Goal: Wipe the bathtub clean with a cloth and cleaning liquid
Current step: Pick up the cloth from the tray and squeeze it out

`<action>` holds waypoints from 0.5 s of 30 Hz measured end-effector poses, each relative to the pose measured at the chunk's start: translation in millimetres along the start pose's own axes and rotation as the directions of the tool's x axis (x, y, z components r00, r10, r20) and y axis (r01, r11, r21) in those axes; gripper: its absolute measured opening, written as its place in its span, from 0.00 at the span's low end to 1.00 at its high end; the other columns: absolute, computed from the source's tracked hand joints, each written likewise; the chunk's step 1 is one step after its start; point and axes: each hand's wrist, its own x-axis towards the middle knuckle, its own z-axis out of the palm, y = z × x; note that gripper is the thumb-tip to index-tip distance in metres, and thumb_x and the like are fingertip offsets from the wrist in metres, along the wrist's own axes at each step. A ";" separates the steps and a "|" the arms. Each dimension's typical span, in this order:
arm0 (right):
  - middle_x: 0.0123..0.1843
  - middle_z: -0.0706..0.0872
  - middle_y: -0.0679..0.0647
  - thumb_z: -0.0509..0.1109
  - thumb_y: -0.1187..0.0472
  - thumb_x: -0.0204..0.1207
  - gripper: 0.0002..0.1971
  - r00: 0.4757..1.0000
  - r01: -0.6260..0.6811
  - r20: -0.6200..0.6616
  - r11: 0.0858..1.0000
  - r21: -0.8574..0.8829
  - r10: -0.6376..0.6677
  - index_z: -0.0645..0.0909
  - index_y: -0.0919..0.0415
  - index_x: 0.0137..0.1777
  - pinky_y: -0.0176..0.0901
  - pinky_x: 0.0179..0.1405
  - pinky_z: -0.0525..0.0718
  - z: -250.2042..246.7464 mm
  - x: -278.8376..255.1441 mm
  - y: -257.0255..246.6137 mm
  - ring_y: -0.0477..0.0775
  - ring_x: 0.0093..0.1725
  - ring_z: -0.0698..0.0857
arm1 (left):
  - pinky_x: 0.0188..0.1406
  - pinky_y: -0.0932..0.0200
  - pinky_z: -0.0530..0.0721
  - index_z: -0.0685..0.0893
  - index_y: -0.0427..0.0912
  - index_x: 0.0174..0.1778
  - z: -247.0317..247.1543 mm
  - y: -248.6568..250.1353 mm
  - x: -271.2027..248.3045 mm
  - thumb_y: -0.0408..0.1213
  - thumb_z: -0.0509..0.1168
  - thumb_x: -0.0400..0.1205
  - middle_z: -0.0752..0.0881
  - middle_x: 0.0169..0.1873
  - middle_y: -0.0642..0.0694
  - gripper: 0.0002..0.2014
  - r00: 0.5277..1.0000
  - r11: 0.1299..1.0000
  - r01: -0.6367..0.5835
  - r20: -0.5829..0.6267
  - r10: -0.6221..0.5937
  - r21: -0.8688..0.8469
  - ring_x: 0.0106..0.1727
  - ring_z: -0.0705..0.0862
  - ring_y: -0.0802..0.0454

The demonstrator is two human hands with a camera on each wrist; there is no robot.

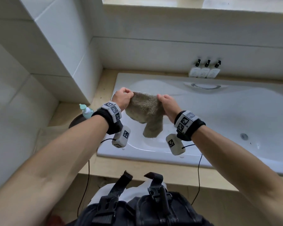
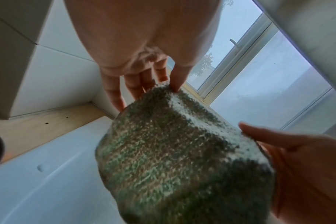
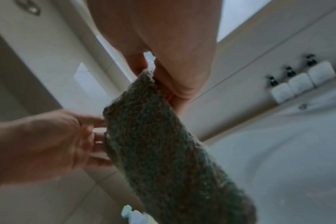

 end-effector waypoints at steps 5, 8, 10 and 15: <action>0.51 0.84 0.64 0.58 0.52 0.87 0.20 0.980 -0.195 0.128 0.837 0.512 0.150 0.75 0.71 0.62 0.54 0.60 0.83 -7.8 -3.9 -12.3 0.61 0.48 0.86 | 0.59 0.42 0.84 0.81 0.50 0.53 8.4 2.8 -9.2 0.44 0.65 0.76 0.86 0.51 0.46 0.10 0.995 0.997 -0.007 0.100 0.014 -0.074 0.55 0.85 0.45; 0.50 0.88 0.66 0.52 0.52 0.89 0.21 0.978 -0.205 0.164 0.782 0.589 0.133 0.76 0.72 0.59 0.53 0.58 0.83 -13.2 -11.1 -23.3 0.61 0.48 0.88 | 0.62 0.40 0.81 0.84 0.45 0.49 13.5 8.2 -17.9 0.42 0.67 0.80 0.87 0.50 0.45 0.06 0.954 0.987 -0.049 0.285 0.091 -0.152 0.57 0.84 0.44; 0.53 0.87 0.70 0.49 0.52 0.89 0.24 0.981 -0.190 0.156 0.762 0.619 0.118 0.74 0.75 0.62 0.55 0.57 0.83 -15.3 -14.8 -30.2 0.64 0.52 0.88 | 0.62 0.42 0.78 0.85 0.44 0.47 15.4 13.8 -21.8 0.42 0.67 0.81 0.88 0.49 0.45 0.06 0.918 0.980 -0.047 0.380 0.118 -0.192 0.56 0.85 0.44; 0.58 0.85 0.73 0.50 0.50 0.89 0.28 0.987 -0.163 0.104 0.709 0.687 0.126 0.68 0.78 0.71 0.56 0.51 0.85 -21.4 -11.3 -39.5 0.66 0.52 0.88 | 0.61 0.45 0.76 0.87 0.39 0.53 17.6 22.7 -23.2 0.40 0.67 0.81 0.89 0.53 0.40 0.10 0.899 0.975 -0.031 0.419 0.125 -0.222 0.57 0.86 0.46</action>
